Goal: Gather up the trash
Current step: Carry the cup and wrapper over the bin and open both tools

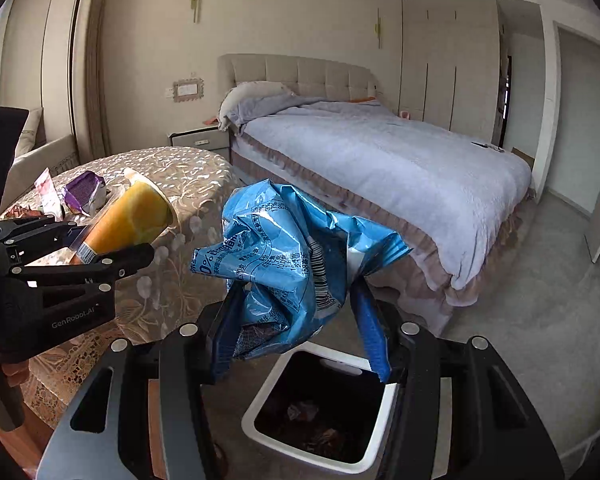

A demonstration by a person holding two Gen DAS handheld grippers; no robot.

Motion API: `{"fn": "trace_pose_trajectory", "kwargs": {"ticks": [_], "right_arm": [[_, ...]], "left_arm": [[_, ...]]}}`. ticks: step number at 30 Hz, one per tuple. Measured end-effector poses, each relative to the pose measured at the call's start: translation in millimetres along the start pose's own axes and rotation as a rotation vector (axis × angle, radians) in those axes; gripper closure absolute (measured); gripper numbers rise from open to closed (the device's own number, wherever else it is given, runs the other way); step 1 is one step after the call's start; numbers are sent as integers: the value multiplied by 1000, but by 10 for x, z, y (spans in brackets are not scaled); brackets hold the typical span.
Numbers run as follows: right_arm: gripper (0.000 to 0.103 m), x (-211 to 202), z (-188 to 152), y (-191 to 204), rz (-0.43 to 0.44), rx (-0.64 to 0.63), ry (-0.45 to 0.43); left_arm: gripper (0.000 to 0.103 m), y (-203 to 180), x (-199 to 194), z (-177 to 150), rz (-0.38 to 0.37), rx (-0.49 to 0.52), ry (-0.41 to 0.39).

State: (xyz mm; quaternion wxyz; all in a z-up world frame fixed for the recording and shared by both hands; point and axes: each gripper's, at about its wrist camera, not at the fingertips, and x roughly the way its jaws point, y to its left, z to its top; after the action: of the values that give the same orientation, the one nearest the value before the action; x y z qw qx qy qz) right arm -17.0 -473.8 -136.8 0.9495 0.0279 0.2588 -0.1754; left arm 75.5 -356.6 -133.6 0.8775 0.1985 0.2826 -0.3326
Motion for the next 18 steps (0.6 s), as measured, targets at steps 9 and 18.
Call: {"fn": "trace_pose_trajectory", "kwargs": {"ticks": [9,18], "right_arm": [[49,457,-522,-421,-110,-61,202],[49,1044,-1132,-597,-18,-269,408]], "left_arm": [[61,-653,787,-282,-219,246,206],[61,-1099,1579,-603,-382,496,354]]}}
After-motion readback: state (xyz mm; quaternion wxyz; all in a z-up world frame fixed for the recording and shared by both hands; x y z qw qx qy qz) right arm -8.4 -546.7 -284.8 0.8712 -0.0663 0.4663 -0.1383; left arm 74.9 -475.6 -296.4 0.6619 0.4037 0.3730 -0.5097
